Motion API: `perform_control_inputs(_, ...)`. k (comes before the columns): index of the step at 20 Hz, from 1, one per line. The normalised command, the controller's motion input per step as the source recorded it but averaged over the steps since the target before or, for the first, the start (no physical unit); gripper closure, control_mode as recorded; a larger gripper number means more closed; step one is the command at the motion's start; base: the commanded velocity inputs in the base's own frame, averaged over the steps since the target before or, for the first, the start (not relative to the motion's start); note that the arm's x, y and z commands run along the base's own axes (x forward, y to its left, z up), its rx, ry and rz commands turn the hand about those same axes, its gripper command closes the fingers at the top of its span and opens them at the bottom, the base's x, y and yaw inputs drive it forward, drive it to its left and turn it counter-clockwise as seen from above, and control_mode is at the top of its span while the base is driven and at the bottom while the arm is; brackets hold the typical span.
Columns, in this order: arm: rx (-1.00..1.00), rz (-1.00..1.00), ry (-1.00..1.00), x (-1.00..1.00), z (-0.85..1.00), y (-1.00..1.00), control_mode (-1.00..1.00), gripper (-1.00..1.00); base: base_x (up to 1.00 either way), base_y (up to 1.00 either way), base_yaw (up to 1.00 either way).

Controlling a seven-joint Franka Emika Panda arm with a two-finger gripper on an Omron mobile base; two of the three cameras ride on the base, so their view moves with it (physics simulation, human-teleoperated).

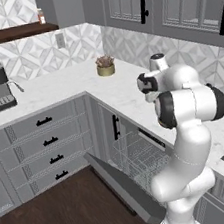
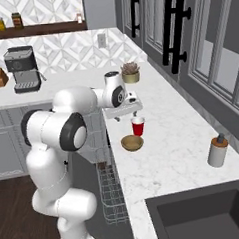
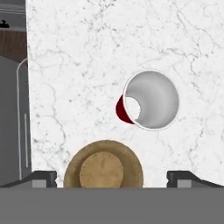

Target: Pick up the cup and bowl from the counter, place them in the dishwasher, and close the dishwasher door.

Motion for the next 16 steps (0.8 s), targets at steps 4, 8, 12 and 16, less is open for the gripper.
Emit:
perform_control_inputs(4, 0.07, 0.0, -0.02, 0.51, -0.24, -0.08, -1.0, -1.0, 0.0, 0.0, 0.0)
perform_control_inputs(8, 0.08, 0.01, -0.04, 0.42, -0.29, 0.0, -1.0, -1.0, 0.0, 0.0, 0.0)
perform_control_inputs(12, 0.01, 0.0, 0.0, 0.4, -0.21, -0.05, -1.0, -1.0, 0.0, 0.0, 0.0)
perform_control_inputs(16, 0.0, 0.0, 0.0, 0.36, -0.19, -0.08, -1.0, -1.0, 0.0, 0.0, 0.0)
